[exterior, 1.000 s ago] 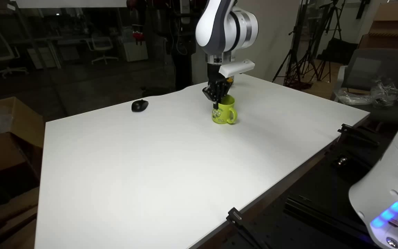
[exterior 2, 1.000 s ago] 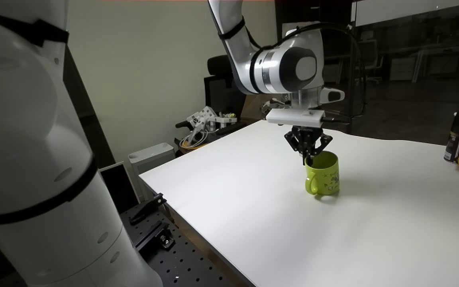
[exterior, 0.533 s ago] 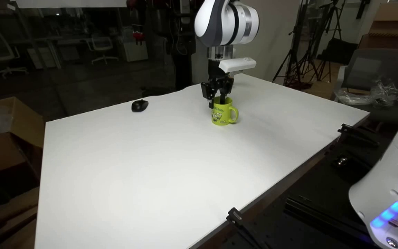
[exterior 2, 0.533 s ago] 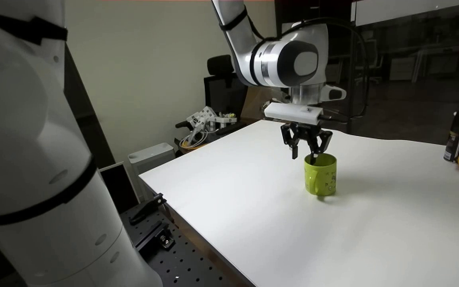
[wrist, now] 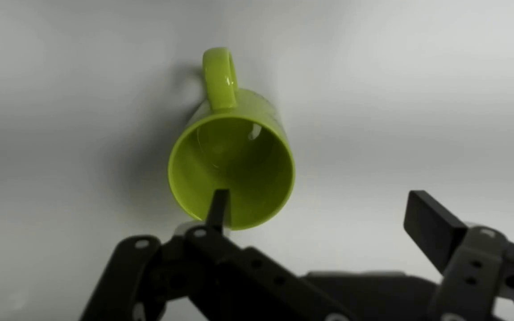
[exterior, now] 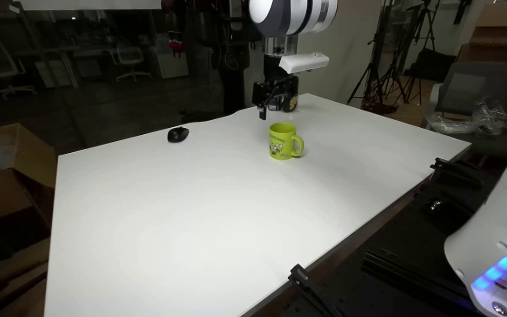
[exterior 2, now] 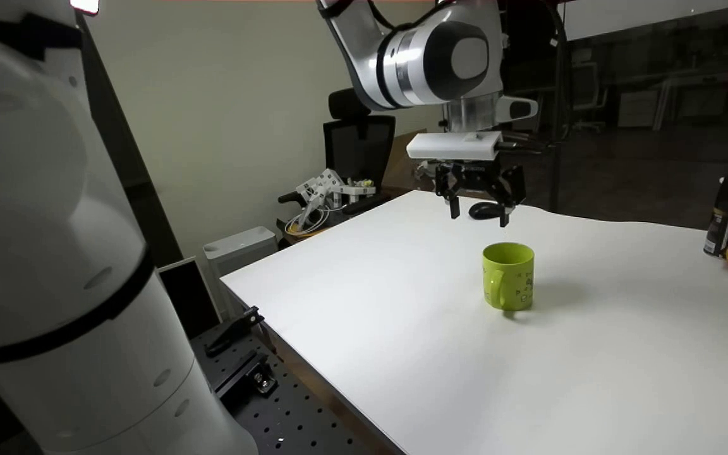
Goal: Move the mug to the right
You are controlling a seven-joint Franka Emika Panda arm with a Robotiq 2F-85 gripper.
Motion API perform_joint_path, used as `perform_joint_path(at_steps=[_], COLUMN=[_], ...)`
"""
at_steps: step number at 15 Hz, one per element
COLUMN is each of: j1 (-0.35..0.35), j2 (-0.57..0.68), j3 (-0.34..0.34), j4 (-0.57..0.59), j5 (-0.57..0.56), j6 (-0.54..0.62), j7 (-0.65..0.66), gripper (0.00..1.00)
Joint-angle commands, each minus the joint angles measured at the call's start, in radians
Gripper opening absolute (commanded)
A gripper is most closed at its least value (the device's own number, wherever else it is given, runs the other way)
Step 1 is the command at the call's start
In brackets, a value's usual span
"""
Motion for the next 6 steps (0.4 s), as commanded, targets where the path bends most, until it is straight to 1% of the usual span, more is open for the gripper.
perform_joint_path(at_steps=[1, 2, 3, 6], j1=[0.022, 0.016, 0.020, 0.019], j2=[-0.120, -0.049, -0.065, -0.058], j3=[0.017, 0.004, 0.007, 0.004], j4=[-0.070, -0.024, -0.032, -0.033], j5=[0.002, -0.007, -0.006, -0.006], j6=[-0.045, -0.019, -0.024, -0.023], j7=[-0.001, -0.001, -0.001, -0.003], gripper=[1.00, 1.00, 1.00, 1.00])
